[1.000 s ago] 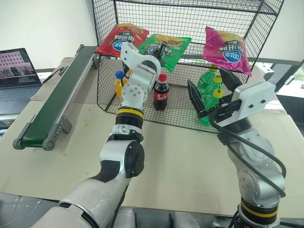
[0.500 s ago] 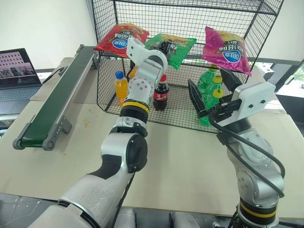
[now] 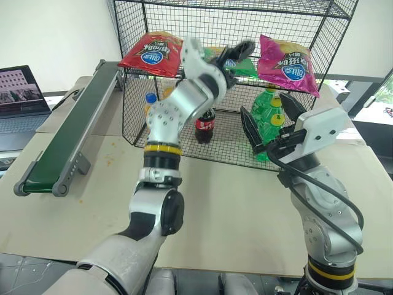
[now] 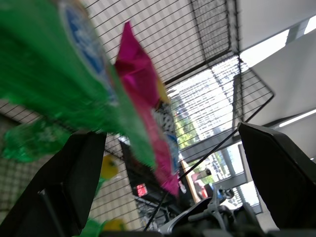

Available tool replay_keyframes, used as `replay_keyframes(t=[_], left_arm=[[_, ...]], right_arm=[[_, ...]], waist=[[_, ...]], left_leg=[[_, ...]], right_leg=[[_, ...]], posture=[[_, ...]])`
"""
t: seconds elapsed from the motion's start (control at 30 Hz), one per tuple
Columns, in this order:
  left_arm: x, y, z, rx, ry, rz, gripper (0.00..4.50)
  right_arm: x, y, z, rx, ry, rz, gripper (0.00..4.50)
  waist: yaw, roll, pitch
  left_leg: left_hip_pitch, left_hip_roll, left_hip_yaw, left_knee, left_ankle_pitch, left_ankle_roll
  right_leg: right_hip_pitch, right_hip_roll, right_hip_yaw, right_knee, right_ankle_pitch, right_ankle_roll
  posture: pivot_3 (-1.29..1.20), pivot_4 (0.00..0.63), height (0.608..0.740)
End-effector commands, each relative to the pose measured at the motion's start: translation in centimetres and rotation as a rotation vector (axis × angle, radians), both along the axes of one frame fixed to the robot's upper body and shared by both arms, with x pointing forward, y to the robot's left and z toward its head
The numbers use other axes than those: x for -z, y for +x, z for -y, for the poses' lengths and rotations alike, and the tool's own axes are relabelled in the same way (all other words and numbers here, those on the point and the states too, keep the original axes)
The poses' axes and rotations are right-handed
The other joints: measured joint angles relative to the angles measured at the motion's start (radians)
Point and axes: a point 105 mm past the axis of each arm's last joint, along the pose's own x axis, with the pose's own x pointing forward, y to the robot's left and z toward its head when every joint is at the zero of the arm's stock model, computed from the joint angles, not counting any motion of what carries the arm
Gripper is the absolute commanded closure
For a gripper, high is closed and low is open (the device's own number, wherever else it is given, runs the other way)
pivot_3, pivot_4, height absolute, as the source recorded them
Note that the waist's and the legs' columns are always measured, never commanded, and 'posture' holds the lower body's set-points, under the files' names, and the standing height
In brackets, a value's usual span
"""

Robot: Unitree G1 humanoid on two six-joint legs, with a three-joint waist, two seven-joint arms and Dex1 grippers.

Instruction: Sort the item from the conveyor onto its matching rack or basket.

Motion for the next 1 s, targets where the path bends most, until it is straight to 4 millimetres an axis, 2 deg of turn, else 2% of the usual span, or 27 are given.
replay_keyframes(t=[0.03, 0.1, 0.17, 0.23, 0.33, 0.43, 0.5, 0.6, 0.7, 0.77, 0.83, 0.9, 1.0], left_arm=[[-1.4, -1.7, -0.9, 0.039, 0.030, 0.068, 0.01], [-0.6, -2.0, -1.9, 0.027, 0.062, 0.069, 0.01], [0.0, -2.3, -2.0, 0.023, 0.090, 0.072, 0.01], [-0.2, -2.9, -3.7, 0.017, 0.140, 0.170, 0.01], [-0.6, -3.6, -7.0, -0.018, 0.305, 0.381, 0.01], [-1.2, -3.7, -10.4, -0.050, 0.358, 0.487, 0.01], [-0.6, -4.8, -12.0, 0.017, 0.404, 0.544, 0.01], [2.3, -6.5, -14.4, 0.110, 0.537, 0.559, 0.01], [7.4, -7.6, -17.5, 0.108, 0.807, 0.521, 0.01], [10.4, -7.7, -19.0, 0.053, 0.932, 0.479, 0.01], [12.6, -7.5, -20.1, -0.055, 0.942, 0.421, 0.01], [14.2, -7.6, -20.7, -0.137, 0.936, 0.388, 0.01], [17.1, -8.2, -22.0, -0.281, 1.018, 0.372, 0.01]], right_arm=[[-1.2, -0.6, -0.4, -0.035, 0.013, 0.067, 0.00], [-1.2, -0.5, -0.6, -0.046, 0.014, 0.067, 0.00], [-1.2, -0.4, -0.6, -0.051, 0.015, 0.067, 0.00], [-1.1, -0.3, -0.7, -0.063, 0.013, 0.062, 0.00], [-0.8, -0.1, -0.8, -0.075, 0.007, 0.052, 0.00], [-0.3, -0.1, -0.6, -0.079, -0.002, 0.040, 0.00], [0.3, -0.1, -0.5, -0.088, -0.014, 0.021, 0.00], [2.3, -0.4, -0.5, -0.119, -0.071, -0.035, 0.00], [6.4, -0.8, 0.3, -0.145, -0.117, -0.185, 0.00], [8.7, -1.3, 1.0, -0.148, -0.144, -0.249, 0.00], [10.7, -1.5, 1.8, -0.124, -0.162, -0.306, 0.00], [12.0, -1.7, 2.7, -0.084, -0.157, -0.343, 0.00], [13.3, -1.9, 4.2, -0.002, -0.128, -0.378, 0.00]], waist=[[0.002, 0.000, 0.000], [0.003, 0.000, 0.000], [0.004, 0.000, 0.000], [0.005, 0.000, 0.000], [-0.007, 0.001, 0.000], [-0.015, 0.001, 0.000], [-0.017, 0.001, -0.001], [-0.022, 0.002, -0.001], [-0.023, 0.002, -0.001], [-0.019, 0.002, -0.001], [-0.011, 0.002, -0.001], [-0.005, 0.001, 0.000], [-0.004, 0.000, -0.001]], left_leg=[[0.000, 0.000, 0.000, 0.000, 0.000, 0.000], [-0.001, 0.000, 0.000, 0.001, 0.000, 0.000], [0.000, -0.001, 0.000, 0.000, 0.000, 0.000], [-0.001, -0.001, 0.000, 0.000, 0.000, 0.000], [0.000, -0.001, 0.000, -0.001, 0.001, -0.001], [0.002, 0.000, 0.000, -0.002, 0.002, -0.002], [0.001, 0.000, -0.001, -0.002, 0.001, -0.002], [0.001, 0.000, -0.001, -0.002, 0.001, -0.001], [0.001, 0.001, 0.000, -0.003, 0.000, 0.000], [0.001, 0.001, 0.000, -0.002, -0.001, 0.001], [0.000, 0.001, 0.000, -0.001, -0.001, 0.002], [-0.001, 0.001, 0.000, 0.000, -0.001, 0.002], [0.000, 0.001, 0.001, 0.001, -0.001, 0.002]], right_leg=[[0.000, 0.000, 0.000, 0.000, 0.000, 0.000], [0.000, -0.001, 0.000, 0.000, 0.000, 0.000], [0.000, -0.001, 0.000, 0.000, 0.000, 0.000], [0.000, -0.001, 0.000, 0.000, 0.000, 0.000], [0.000, -0.001, 0.000, 0.000, 0.000, 0.000], [-0.001, 0.000, -0.001, 0.001, 0.000, 0.000], [0.000, -0.001, -0.001, 0.001, 0.000, 0.000], [0.000, -0.001, -0.001, 0.001, 0.000, 0.000], [0.000, -0.001, -0.001, 0.000, 0.000, 0.000], [0.000, -0.001, -0.001, -0.001, 0.000, 0.000], [0.001, -0.001, -0.002, -0.001, 0.000, -0.001], [0.001, -0.002, -0.001, -0.001, 0.000, -0.001], [0.001, -0.001, -0.001, -0.001, 0.000, 0.000]], posture=[[0.00, 0.150, 0.740], [0.00, 0.150, 0.740], [0.00, 0.150, 0.740], [0.00, 0.150, 0.740], [0.00, 0.150, 0.740], [0.00, 0.150, 0.740], [0.00, 0.150, 0.740], [0.00, 0.150, 0.740], [0.00, 0.150, 0.740], [0.00, 0.150, 0.740], [0.00, 0.150, 0.740], [0.00, 0.150, 0.740], [0.00, 0.150, 0.740]])
